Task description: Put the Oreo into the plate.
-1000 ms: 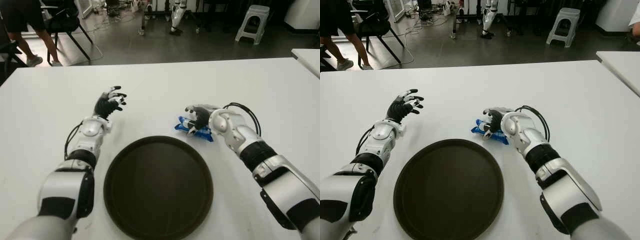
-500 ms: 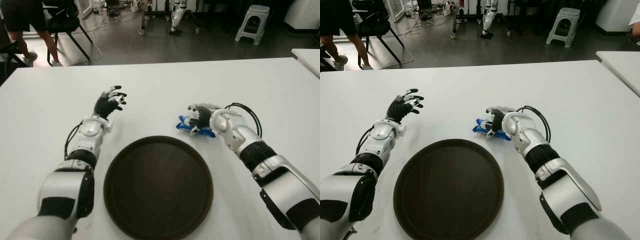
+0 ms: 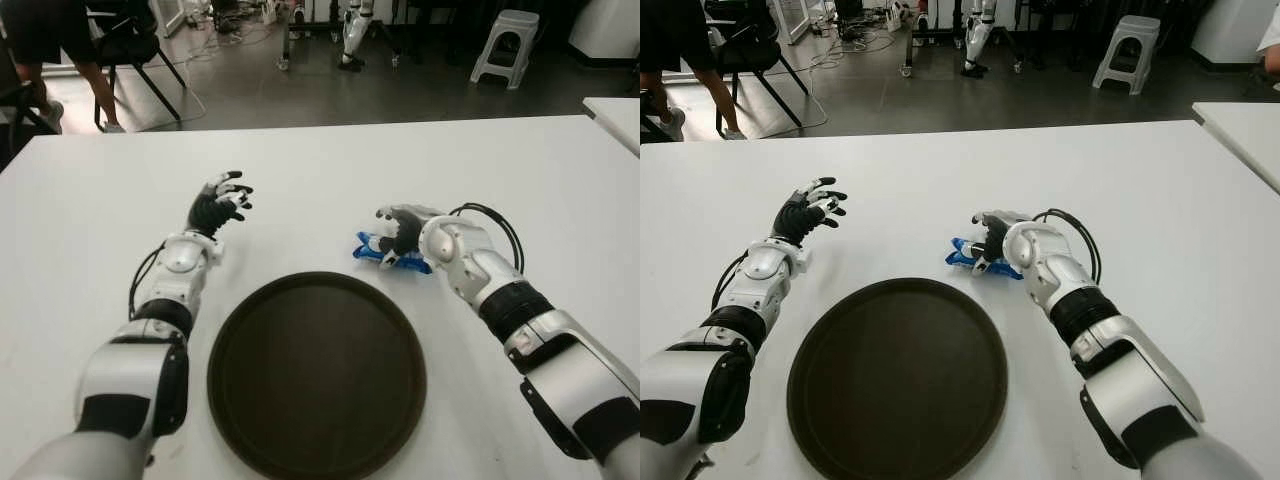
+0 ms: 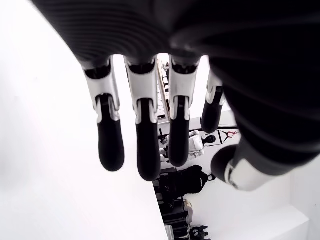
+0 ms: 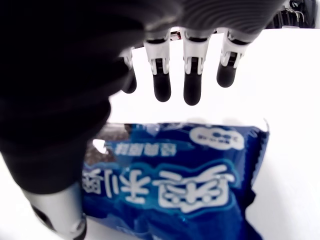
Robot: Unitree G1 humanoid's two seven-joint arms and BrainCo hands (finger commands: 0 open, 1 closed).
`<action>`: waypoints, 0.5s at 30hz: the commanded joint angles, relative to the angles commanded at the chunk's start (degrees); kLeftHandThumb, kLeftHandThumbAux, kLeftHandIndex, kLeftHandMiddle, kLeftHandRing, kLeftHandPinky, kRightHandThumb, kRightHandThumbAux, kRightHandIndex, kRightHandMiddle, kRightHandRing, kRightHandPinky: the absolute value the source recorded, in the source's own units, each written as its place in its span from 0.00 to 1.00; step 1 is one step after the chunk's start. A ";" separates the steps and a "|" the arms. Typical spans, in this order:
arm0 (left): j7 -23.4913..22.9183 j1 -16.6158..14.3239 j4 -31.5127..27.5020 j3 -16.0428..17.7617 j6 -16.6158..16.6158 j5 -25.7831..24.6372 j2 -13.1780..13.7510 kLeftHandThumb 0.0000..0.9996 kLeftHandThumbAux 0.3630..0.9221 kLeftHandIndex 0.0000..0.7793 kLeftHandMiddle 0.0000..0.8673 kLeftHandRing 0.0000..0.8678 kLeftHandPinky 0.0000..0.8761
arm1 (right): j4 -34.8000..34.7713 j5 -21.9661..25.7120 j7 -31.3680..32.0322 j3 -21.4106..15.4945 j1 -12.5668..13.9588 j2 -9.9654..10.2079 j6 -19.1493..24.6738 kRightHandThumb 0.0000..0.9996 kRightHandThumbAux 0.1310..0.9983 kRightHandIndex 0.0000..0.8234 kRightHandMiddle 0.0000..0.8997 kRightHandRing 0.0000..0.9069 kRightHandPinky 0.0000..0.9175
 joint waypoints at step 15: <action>-0.75 -0.01 -0.01 0.10 -0.01 -0.21 -0.07 0.22 0.49 0.26 0.39 0.48 0.53 | -1.14 -0.06 -0.57 0.19 0.97 -1.16 -2.99 0.00 0.76 0.21 0.26 0.23 0.21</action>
